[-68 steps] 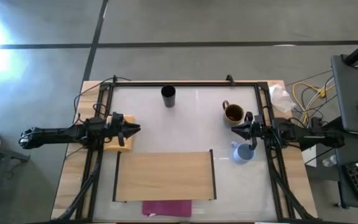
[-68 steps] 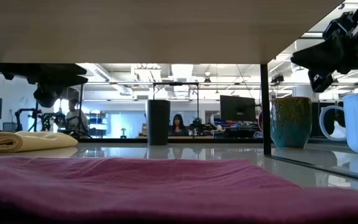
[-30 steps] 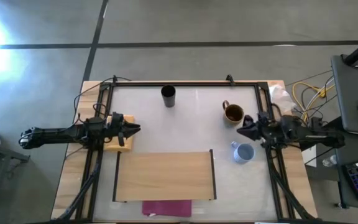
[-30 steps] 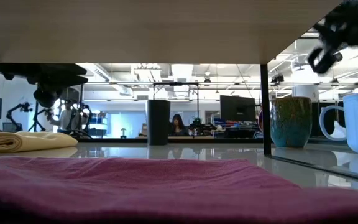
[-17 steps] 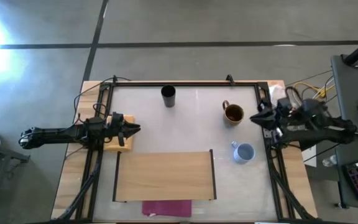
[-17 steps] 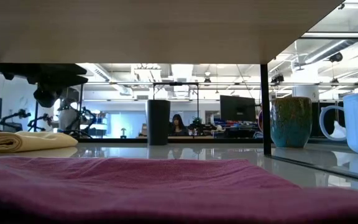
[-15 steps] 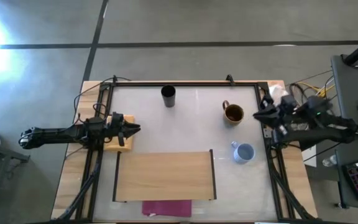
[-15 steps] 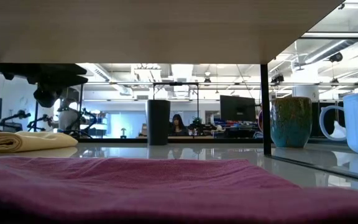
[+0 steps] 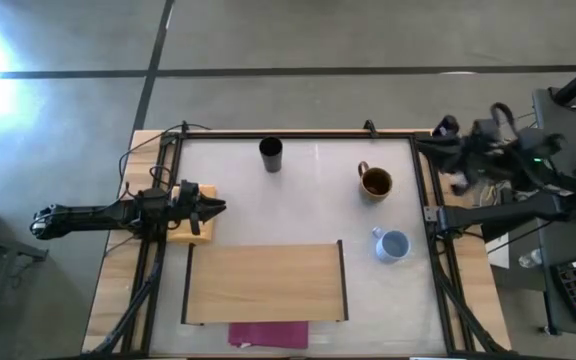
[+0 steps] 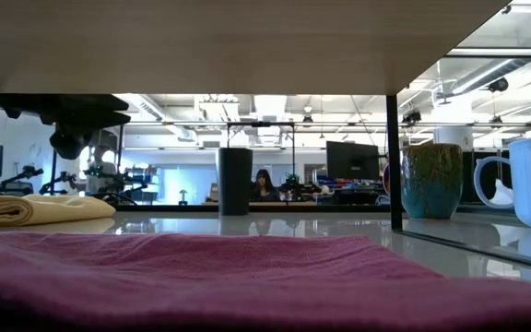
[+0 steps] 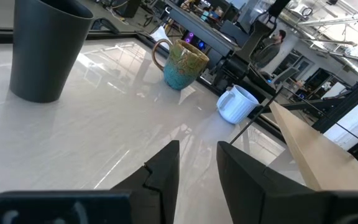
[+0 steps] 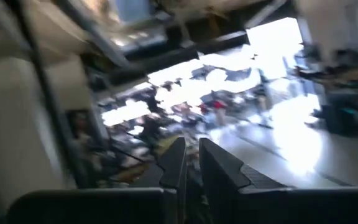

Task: Stack small to large cups/mugs on shelf
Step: Put the brown mug on the shelf

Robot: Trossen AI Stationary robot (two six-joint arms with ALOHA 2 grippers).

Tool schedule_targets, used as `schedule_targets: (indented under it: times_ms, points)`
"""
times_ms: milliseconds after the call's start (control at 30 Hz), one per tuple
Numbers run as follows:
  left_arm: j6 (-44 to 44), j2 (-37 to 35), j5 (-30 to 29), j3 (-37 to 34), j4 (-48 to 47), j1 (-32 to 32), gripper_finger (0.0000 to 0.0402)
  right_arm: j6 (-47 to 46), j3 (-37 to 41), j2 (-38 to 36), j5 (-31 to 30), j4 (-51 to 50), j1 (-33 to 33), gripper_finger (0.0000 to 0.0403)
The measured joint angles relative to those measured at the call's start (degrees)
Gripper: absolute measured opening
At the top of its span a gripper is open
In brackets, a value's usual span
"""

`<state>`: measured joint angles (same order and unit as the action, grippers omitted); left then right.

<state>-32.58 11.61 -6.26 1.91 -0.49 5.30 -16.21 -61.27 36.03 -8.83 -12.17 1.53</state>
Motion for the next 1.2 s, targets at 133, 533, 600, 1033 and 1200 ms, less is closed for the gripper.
schedule_targets:
  times_ms: [133,533,600,1033,1200]
  points:
    - [-0.02,0.00,0.00,0.00,-0.01,-0.02,0.0093,-3.52,-7.48,7.98,-16.89,-24.08,0.01,0.0040]
    - [0.00,0.00,0.00,0.00,-0.03,0.00,0.0093,-37.79,-26.47,22.71,-20.51,-77.06,3.13,0.0155]
    - [0.00,-0.02,0.00,0.00,0.00,0.00,0.0093,-38.13,-25.68,22.19,-17.00,-77.62,6.11,0.0175]
    - [0.00,0.00,0.02,0.00,-0.02,-0.01,0.0093,-11.70,-9.52,22.99,4.79,-67.59,42.81,0.0192]
    - [0.00,-0.01,0.02,0.00,0.00,0.00,0.0093,-5.58,-6.13,28.15,8.16,-65.16,46.18,0.0192]
